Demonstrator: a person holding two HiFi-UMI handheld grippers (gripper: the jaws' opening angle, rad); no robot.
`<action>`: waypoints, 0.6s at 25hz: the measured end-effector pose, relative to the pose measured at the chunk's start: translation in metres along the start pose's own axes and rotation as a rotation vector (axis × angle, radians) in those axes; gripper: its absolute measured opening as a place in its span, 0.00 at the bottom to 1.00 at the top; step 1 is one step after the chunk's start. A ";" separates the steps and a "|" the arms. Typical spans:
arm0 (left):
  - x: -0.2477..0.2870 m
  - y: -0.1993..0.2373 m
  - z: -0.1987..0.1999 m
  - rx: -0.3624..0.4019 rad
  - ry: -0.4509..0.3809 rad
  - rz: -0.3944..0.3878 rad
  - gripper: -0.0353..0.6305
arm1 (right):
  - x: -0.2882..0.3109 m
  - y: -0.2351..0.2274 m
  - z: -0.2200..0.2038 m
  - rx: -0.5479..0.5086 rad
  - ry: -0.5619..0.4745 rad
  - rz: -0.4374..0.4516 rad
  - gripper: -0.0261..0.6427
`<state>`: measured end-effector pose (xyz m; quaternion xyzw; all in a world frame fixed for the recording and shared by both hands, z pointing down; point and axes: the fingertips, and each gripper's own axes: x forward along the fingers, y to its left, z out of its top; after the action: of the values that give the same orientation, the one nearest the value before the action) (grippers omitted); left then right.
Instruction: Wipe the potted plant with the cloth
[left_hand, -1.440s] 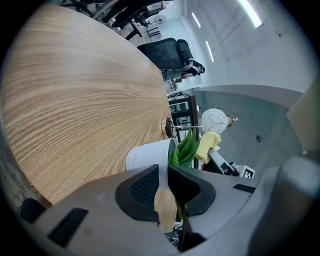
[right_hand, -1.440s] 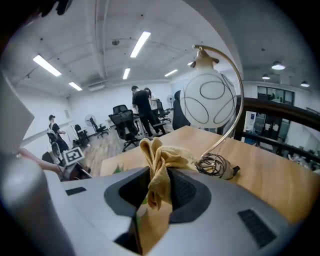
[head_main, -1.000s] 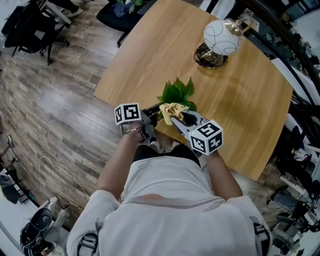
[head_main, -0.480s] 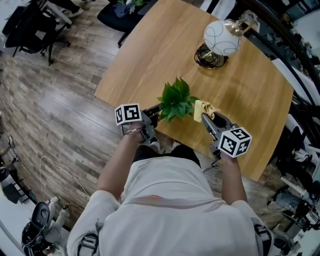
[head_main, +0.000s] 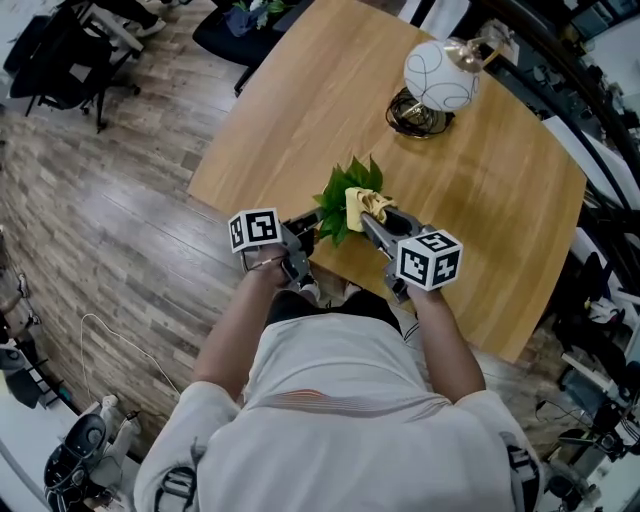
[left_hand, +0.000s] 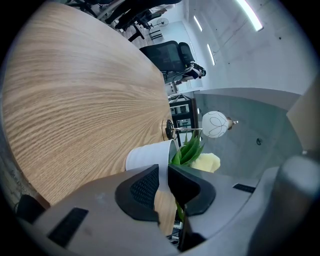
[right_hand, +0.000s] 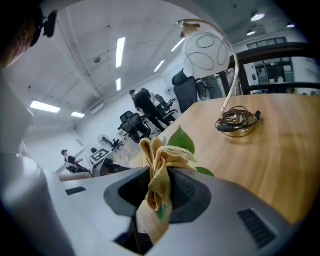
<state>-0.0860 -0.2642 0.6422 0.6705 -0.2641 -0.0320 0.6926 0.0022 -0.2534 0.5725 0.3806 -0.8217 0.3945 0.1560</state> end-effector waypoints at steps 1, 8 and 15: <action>0.000 0.000 0.000 0.000 0.001 0.000 0.14 | -0.006 -0.009 0.003 0.028 -0.021 -0.018 0.27; 0.000 -0.001 0.000 -0.002 0.006 -0.002 0.14 | -0.060 -0.053 0.049 0.150 -0.195 -0.083 0.27; 0.000 -0.001 -0.001 -0.006 0.007 0.001 0.14 | -0.033 -0.016 0.063 0.100 -0.206 0.059 0.27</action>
<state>-0.0856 -0.2636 0.6414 0.6685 -0.2619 -0.0303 0.6955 0.0386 -0.2911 0.5225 0.4023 -0.8235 0.3981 0.0398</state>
